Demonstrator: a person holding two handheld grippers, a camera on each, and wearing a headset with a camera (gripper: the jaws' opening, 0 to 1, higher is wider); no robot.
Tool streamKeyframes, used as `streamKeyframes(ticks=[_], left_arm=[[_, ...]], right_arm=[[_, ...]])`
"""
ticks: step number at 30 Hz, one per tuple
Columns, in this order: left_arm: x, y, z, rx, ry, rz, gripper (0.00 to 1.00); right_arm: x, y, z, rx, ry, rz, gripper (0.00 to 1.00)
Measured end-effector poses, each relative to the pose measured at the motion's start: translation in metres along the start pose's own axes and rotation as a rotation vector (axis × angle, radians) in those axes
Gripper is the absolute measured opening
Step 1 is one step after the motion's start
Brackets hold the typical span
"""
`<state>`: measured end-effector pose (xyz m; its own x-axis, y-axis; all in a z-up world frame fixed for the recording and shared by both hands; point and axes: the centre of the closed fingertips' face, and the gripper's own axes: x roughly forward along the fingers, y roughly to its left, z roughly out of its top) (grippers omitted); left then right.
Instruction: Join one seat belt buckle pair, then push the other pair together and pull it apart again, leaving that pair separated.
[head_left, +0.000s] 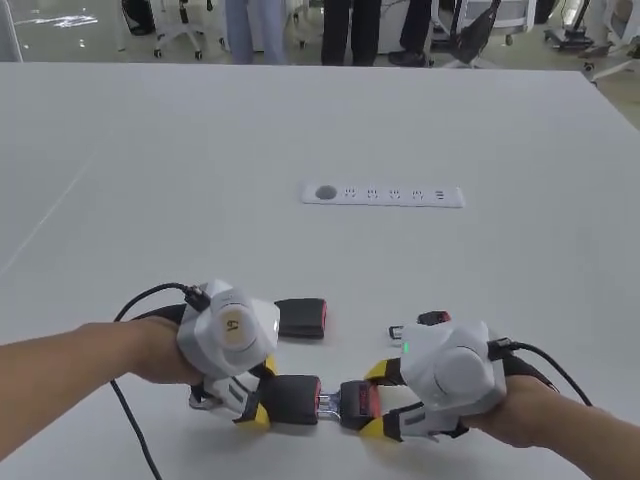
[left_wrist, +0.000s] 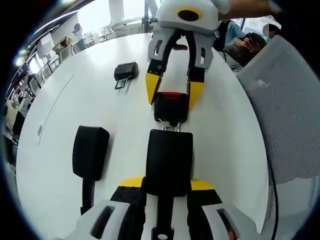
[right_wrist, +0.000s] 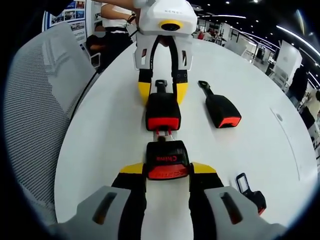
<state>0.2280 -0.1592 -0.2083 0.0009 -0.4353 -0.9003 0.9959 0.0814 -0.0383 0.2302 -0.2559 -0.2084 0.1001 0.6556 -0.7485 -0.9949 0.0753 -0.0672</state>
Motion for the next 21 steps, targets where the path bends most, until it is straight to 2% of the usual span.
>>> streamKeyframes(ticks=[9,21], left_arm=[[0.001,0.000,0.000,-0.006,-0.002,0.002,0.31],[0.001,0.000,0.001,-0.005,0.003,0.003,0.32]], right_arm=[[-0.006,0.001,-0.008,-0.011,0.017,0.005,0.30],[-0.019,-0.002,-0.026,-0.004,0.041,0.003,0.31]])
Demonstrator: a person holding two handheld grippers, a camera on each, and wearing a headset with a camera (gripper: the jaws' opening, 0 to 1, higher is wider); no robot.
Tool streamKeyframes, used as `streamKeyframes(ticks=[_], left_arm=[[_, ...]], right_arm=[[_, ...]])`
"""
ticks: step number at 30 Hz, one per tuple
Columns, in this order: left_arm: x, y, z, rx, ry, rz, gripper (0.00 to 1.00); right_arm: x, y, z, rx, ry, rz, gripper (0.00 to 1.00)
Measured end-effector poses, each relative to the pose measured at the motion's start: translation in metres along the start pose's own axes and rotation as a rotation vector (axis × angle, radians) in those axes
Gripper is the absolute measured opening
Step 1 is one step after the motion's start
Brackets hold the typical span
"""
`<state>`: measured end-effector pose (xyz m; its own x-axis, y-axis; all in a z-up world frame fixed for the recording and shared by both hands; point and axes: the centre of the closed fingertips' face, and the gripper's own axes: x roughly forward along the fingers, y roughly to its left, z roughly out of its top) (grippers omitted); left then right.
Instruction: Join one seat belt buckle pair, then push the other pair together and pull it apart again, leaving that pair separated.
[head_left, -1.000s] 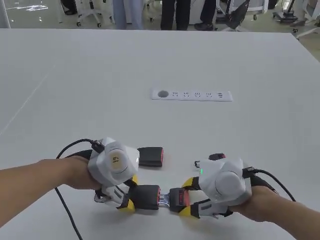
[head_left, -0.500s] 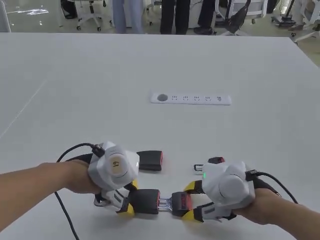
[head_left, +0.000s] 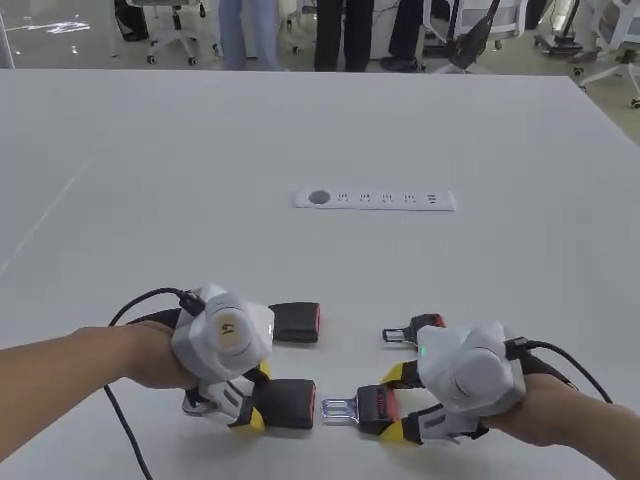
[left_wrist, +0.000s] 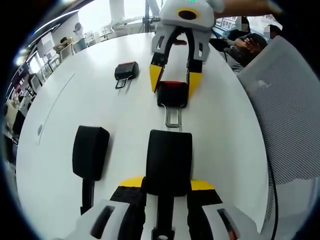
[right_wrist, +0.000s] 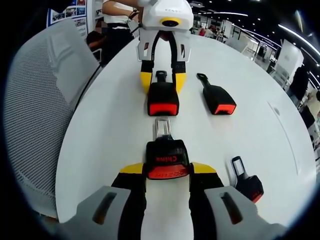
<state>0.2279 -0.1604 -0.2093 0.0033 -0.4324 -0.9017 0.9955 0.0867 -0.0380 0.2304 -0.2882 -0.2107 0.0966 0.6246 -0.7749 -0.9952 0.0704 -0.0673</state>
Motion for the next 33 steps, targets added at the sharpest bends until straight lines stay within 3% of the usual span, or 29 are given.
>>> streamKeyframes(ticks=[33], left_arm=[[0.000,-0.001,0.001,-0.009,-0.003,0.003,0.32]], right_arm=[[-0.033,0.001,-0.039,0.023,0.045,-0.013,0.31]])
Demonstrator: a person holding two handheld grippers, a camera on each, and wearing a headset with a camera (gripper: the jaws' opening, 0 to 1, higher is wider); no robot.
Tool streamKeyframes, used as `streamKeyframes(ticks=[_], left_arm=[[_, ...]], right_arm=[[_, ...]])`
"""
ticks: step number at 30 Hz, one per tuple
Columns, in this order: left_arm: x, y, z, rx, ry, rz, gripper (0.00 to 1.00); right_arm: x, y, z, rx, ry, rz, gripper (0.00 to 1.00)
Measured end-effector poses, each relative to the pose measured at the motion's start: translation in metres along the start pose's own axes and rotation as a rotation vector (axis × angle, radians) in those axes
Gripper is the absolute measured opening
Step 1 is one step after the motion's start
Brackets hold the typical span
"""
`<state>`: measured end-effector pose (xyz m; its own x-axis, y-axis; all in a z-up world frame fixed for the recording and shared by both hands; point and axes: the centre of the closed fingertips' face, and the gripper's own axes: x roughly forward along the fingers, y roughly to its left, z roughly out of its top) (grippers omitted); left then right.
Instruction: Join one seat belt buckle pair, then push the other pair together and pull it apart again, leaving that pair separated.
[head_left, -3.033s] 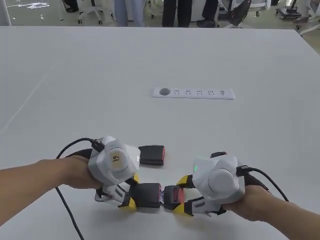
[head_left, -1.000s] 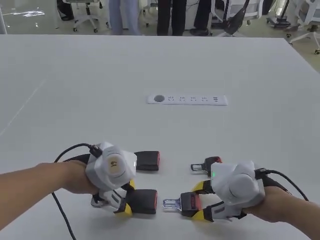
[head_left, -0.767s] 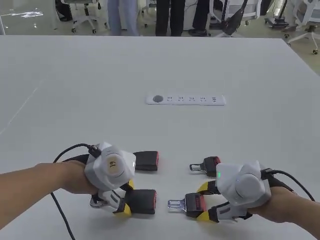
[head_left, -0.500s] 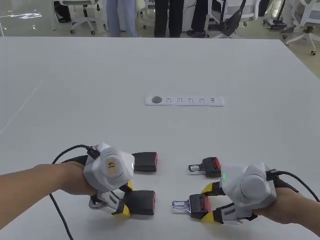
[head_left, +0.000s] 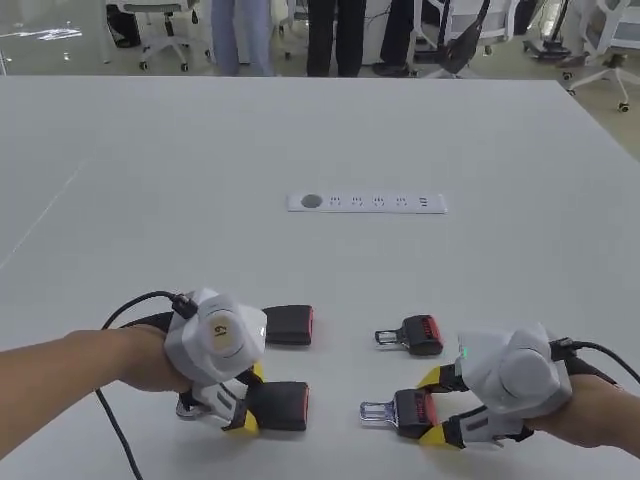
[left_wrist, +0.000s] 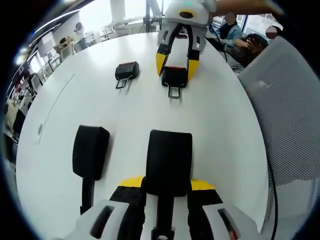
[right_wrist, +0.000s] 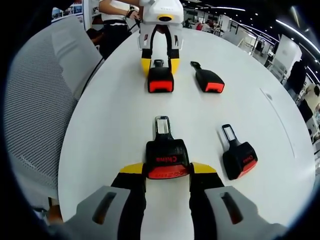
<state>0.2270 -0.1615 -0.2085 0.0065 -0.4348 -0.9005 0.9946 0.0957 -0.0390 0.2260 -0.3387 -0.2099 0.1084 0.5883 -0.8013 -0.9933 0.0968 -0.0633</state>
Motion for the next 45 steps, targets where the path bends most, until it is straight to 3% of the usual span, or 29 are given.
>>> streamKeyframes(ticks=[25,45], left_arm=[[0.0002,0.0022,-0.0012,-0.010,-0.030,0.011,0.33],[0.0001,0.0019,-0.0039,0.004,-0.006,0.014,0.43]], right_arm=[[-0.0047,-0.0017,-0.0071,-0.014,0.021,-0.007,0.33],[-0.0086,0.0003,-0.0030,-0.032,0.025,-0.026,0.42]])
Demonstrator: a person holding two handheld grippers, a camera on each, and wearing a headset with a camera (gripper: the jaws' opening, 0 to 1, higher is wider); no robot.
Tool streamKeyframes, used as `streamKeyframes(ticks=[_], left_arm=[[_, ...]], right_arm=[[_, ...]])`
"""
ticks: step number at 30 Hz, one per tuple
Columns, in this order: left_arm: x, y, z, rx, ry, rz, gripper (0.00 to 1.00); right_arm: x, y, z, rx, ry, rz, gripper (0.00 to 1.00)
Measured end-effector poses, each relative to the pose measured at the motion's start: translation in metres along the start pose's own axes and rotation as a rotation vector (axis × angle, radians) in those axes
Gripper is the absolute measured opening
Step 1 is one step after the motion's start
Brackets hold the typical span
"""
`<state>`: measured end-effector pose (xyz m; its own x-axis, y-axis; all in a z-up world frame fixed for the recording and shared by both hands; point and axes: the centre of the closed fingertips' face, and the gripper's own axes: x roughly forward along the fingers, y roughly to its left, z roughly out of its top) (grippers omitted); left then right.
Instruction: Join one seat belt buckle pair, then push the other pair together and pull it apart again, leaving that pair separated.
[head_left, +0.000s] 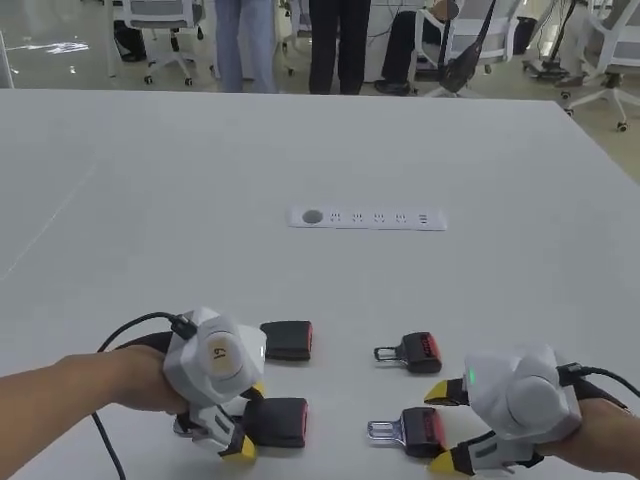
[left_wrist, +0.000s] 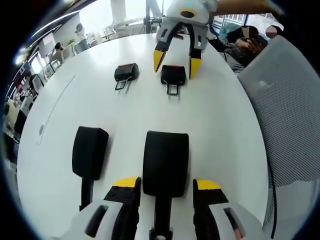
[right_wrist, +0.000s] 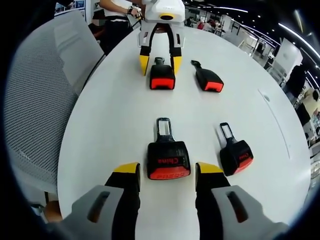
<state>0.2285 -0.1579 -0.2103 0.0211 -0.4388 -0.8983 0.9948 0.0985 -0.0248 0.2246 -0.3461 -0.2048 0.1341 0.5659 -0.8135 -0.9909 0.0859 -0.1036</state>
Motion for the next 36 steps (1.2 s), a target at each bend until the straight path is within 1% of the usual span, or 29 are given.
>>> streamKeyframes(ticks=[6,8,10,11,13,14,16,19,22,23,24,26,28,31,34,36], left_arm=[[-0.007,0.002,0.002,-0.015,-0.014,0.015,0.44],[-0.011,0.002,0.006,-0.022,-0.024,0.022,0.44],[-0.009,0.004,0.005,-0.028,-0.032,0.030,0.45],[-0.012,0.005,0.007,-0.027,-0.037,0.042,0.45],[-0.015,0.006,0.008,-0.032,-0.044,0.045,0.45],[-0.016,0.008,0.010,-0.037,-0.049,0.051,0.46],[-0.018,0.014,0.007,-0.039,-0.053,0.060,0.46],[-0.025,0.013,0.014,-0.043,-0.062,0.070,0.46],[-0.030,0.020,0.018,-0.054,-0.077,0.085,0.46],[-0.030,0.026,0.014,-0.057,-0.082,0.089,0.46],[-0.032,0.030,0.014,-0.062,-0.089,0.097,0.46],[-0.037,0.035,0.017,-0.067,-0.096,0.104,0.47],[-0.041,0.037,0.022,-0.069,-0.102,0.116,0.47],[-0.044,0.046,0.023,-0.071,-0.104,0.124,0.47],[-0.046,0.051,0.024,-0.076,-0.109,0.129,0.47],[-0.047,0.052,0.028,-0.076,-0.109,0.131,0.47]], right_arm=[[-0.005,-0.003,0.000,0.005,-0.013,-0.010,0.45],[-0.009,-0.002,0.002,0.008,-0.020,-0.012,0.46],[-0.009,-0.004,0.001,0.007,-0.020,-0.017,0.46],[-0.009,-0.005,0.001,0.006,-0.022,-0.020,0.46],[-0.014,-0.006,0.002,0.008,-0.026,-0.027,0.47],[-0.014,-0.009,0.001,0.010,-0.029,-0.030,0.47],[-0.018,-0.011,0.003,0.012,-0.031,-0.037,0.48],[-0.022,-0.016,0.004,0.012,-0.035,-0.047,0.48],[-0.027,-0.021,0.006,0.014,-0.040,-0.059,0.48],[-0.029,-0.024,0.006,0.015,-0.042,-0.065,0.48],[-0.030,-0.024,0.009,0.016,-0.044,-0.068,0.48],[-0.029,-0.028,0.007,0.014,-0.044,-0.076,0.48],[-0.031,-0.029,0.008,0.013,-0.044,-0.080,0.48],[-0.033,-0.036,0.006,0.011,-0.042,-0.084,0.48],[-0.035,-0.044,0.004,0.008,-0.035,-0.090,0.48],[-0.037,-0.047,0.005,0.006,-0.033,-0.094,0.48]])
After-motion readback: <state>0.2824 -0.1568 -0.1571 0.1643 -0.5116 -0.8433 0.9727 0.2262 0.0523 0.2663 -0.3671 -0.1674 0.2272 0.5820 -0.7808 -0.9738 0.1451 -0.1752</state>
